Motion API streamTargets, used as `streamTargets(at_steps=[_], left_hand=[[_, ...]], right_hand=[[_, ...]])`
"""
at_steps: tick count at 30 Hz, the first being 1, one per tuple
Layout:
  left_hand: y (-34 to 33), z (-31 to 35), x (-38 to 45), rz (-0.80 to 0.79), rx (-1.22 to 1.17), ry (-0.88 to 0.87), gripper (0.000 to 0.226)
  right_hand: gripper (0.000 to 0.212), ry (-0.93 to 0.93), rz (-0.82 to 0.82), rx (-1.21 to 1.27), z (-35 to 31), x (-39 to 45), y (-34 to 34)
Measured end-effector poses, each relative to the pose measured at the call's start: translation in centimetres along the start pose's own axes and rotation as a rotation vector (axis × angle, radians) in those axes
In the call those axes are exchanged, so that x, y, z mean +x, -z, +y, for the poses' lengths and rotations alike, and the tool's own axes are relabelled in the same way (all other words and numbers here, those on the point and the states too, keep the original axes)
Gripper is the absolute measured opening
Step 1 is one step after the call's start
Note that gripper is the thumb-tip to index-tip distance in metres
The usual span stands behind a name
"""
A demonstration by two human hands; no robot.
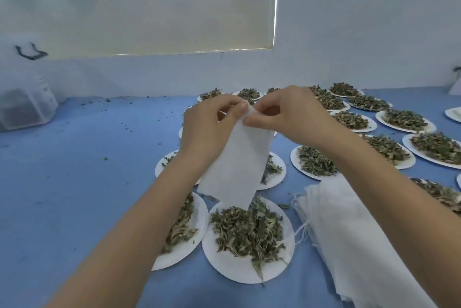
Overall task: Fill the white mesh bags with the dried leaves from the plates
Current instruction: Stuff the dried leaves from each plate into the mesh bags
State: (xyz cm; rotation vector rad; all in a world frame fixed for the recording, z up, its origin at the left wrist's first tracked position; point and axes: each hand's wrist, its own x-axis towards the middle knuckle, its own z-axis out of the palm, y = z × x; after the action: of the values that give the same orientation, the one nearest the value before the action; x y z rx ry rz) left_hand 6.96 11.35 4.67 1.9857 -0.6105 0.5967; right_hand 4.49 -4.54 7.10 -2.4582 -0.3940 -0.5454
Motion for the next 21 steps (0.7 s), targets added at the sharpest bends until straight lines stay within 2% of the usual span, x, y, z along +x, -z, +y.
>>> streamTargets(at_steps=[2,6,11,15,19,21], left_hand=[[0.2,-0.7,0.3,0.027,0.054,-0.028,0.009],[-0.2,-1.9,0.8,0.021,0.060,-0.069,0.012],[0.2,-2.8,1.1,0.030,0.070,-0.190,0.012],[1.0,-2.9,1.4,0.019,0.199,-0.332,0.016],[1.8,-2.9,1.9,-0.057,0.382,-0.435,0.033],[2.3,-3.1,2.3,-0.061,0.447,-0.518,0.032]], right_hand=[[0.021,-0.014,-0.029,0.027,0.1,0.6,-1.0],[0.031,-0.039,-0.170,0.120,0.1,1.2,-2.5],[0.038,0.037,-0.062,0.021,0.3,1.4,-3.4],[0.038,0.110,-0.039,0.063,0.1,1.2,-3.7],[0.038,0.051,-0.112,0.160,-0.1,1.6,-3.7],[0.027,0.023,-0.183,0.195,-0.3,1.9,-3.7]])
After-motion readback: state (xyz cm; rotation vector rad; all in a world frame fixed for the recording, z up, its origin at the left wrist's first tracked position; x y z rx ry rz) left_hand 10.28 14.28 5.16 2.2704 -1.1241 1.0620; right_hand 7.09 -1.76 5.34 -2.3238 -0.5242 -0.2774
